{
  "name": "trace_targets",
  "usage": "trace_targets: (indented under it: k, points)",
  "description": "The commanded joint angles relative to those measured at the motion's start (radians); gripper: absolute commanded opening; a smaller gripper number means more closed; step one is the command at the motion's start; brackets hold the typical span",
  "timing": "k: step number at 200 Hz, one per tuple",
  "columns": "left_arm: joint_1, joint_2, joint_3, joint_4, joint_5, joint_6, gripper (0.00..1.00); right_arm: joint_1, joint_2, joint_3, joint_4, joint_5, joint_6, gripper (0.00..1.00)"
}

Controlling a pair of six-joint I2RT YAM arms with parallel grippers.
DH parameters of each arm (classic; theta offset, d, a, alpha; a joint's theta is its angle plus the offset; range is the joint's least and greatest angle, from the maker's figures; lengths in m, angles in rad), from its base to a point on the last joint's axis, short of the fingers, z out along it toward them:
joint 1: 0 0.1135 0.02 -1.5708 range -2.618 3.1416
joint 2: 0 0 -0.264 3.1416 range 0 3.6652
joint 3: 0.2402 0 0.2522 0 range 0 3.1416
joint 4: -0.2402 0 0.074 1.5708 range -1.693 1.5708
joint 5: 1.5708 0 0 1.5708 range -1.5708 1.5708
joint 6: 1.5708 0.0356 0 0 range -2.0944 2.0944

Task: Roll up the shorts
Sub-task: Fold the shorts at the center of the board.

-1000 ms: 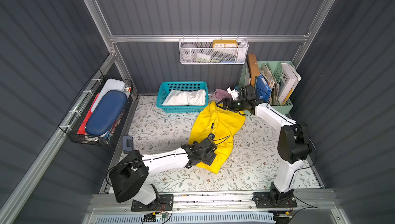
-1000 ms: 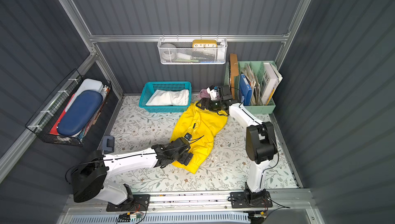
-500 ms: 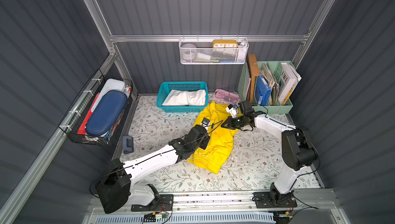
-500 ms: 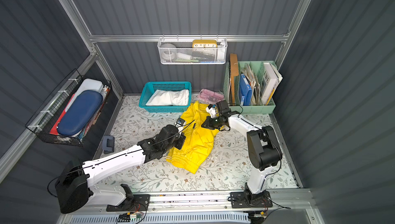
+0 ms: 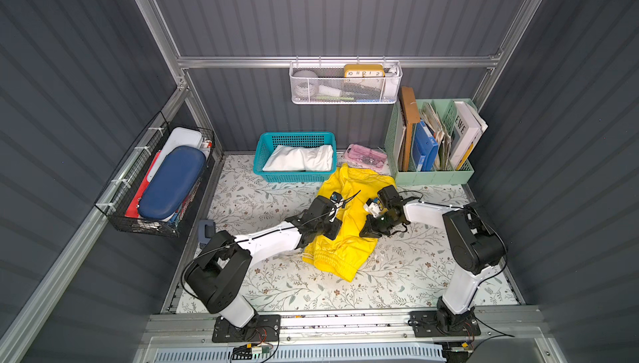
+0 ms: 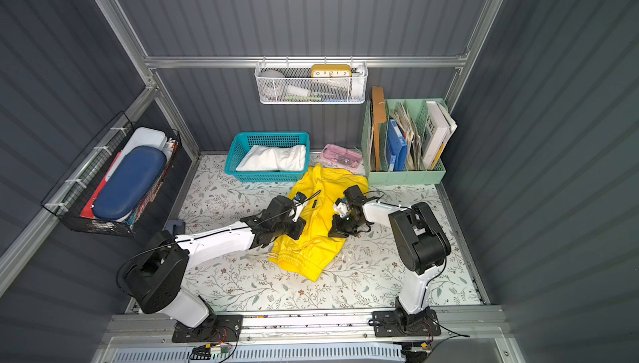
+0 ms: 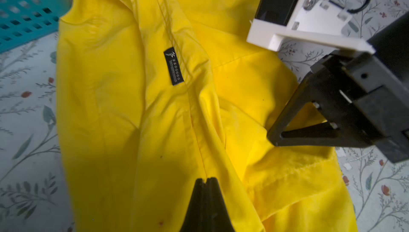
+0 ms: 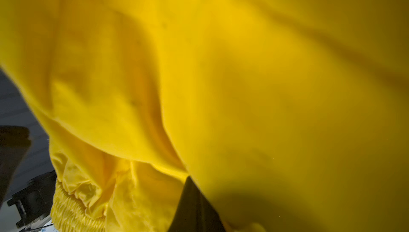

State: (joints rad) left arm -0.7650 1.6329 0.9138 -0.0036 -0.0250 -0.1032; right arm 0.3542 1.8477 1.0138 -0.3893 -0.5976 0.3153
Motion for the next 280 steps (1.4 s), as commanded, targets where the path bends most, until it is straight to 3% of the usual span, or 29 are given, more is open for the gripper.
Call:
trace_targets:
  k: [1,58,88,114,136,175,216,242,280]
  points:
    - [0.01,0.033,0.014,-0.015,0.084,-0.015,0.0,-0.047,0.036,0.026,-0.111,0.083,-0.051,0.0]
    - [0.01,0.102,-0.027,0.018,0.297,-0.091,0.0,-0.172,0.039,0.087,-0.223,0.137,-0.13,0.0]
    - [0.01,0.108,-0.047,0.032,0.33,-0.087,0.0,-0.193,0.054,0.131,-0.252,0.16,-0.141,0.0]
    - [0.005,0.126,-0.053,0.098,0.448,-0.133,0.0,-0.196,0.083,0.192,-0.285,0.215,-0.149,0.0]
    - [-0.034,0.152,-0.048,0.13,0.473,-0.157,0.0,-0.203,0.1,0.245,-0.32,0.273,-0.165,0.0]
    - [-0.073,0.147,-0.035,0.118,0.439,-0.164,0.0,-0.221,0.053,0.284,-0.319,0.24,-0.199,0.0]
    - [-0.067,0.032,0.055,0.002,0.256,-0.104,0.0,-0.181,-0.059,0.301,-0.293,0.157,-0.204,0.0]
    - [-0.044,-0.047,0.073,0.0,0.162,-0.091,0.0,-0.097,-0.028,0.369,-0.331,0.156,-0.194,0.0]
    - [0.005,-0.093,-0.011,0.005,0.071,-0.161,0.0,-0.051,0.066,0.409,-0.276,0.147,-0.103,0.0]
